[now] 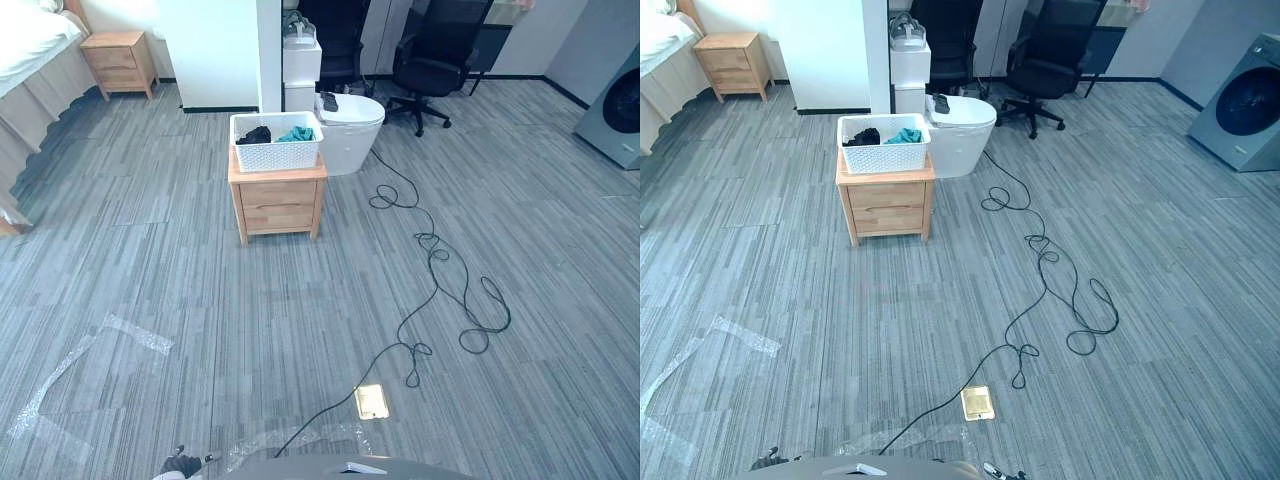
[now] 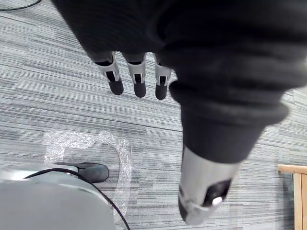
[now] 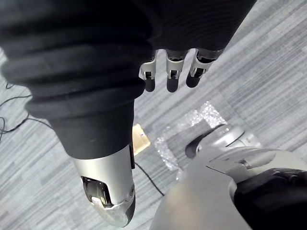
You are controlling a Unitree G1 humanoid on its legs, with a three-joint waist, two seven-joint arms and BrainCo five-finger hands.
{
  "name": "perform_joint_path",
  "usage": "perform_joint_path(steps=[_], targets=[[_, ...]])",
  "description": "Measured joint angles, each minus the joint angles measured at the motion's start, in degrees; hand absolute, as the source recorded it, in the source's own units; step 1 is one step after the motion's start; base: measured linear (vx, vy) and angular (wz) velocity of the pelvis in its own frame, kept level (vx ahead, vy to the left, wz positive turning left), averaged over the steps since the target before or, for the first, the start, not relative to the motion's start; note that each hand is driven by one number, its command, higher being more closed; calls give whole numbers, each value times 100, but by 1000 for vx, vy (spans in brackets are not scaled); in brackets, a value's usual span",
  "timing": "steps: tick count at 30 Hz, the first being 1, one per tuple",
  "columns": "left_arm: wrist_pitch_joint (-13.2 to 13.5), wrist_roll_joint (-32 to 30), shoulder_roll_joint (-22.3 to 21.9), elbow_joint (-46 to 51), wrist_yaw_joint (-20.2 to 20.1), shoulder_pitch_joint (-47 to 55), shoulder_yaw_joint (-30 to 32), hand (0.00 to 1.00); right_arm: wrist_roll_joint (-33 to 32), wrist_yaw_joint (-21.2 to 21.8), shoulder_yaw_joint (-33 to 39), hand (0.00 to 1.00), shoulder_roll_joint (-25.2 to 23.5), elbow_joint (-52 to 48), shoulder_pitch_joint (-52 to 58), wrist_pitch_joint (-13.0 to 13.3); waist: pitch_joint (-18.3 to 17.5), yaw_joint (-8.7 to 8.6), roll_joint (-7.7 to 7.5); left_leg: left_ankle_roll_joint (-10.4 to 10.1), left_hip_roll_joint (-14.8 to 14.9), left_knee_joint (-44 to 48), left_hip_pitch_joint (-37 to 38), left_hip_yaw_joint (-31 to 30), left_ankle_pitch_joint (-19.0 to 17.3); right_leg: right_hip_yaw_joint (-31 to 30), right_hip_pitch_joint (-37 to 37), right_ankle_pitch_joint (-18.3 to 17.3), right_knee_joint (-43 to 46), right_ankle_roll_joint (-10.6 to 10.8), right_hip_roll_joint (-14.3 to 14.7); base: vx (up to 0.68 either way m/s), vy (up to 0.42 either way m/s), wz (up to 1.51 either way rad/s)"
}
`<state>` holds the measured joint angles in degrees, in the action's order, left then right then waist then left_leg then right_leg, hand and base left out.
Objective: Pick up the laundry basket with both hands and put the clothes into the washing machine.
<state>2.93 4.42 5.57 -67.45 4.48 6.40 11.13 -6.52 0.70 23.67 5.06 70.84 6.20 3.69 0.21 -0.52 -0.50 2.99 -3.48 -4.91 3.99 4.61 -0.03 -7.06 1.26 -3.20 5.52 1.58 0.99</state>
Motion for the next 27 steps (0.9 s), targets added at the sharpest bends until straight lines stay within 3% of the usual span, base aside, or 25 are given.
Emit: perform_joint_path(steps=[8,13,27], targets=[[5,12,-6,-76,-113,-102,-127,0,-34,1,-41,0,15,-13,3,10,29,-22,-5,-94,24,-8,-101,-3,77,66,5,59,-244,19,-2,-46,-5,3],[7,14,16,-76,-118,-108,-200,0,-34,0,-40,0,11,-14,-7,10,26,-43,-15,-74,-18,-7,-131,3,63,113,-30,123,-340,97,-62,29,12,2],[28,58,99,-77,-118,-134,-222,0,-37,0,-46,0,-5,5,-101,7,109,-91,-80,-11,-28,-7,-93,29,110,107,-125,216,-406,26,-54,29,2,1]])
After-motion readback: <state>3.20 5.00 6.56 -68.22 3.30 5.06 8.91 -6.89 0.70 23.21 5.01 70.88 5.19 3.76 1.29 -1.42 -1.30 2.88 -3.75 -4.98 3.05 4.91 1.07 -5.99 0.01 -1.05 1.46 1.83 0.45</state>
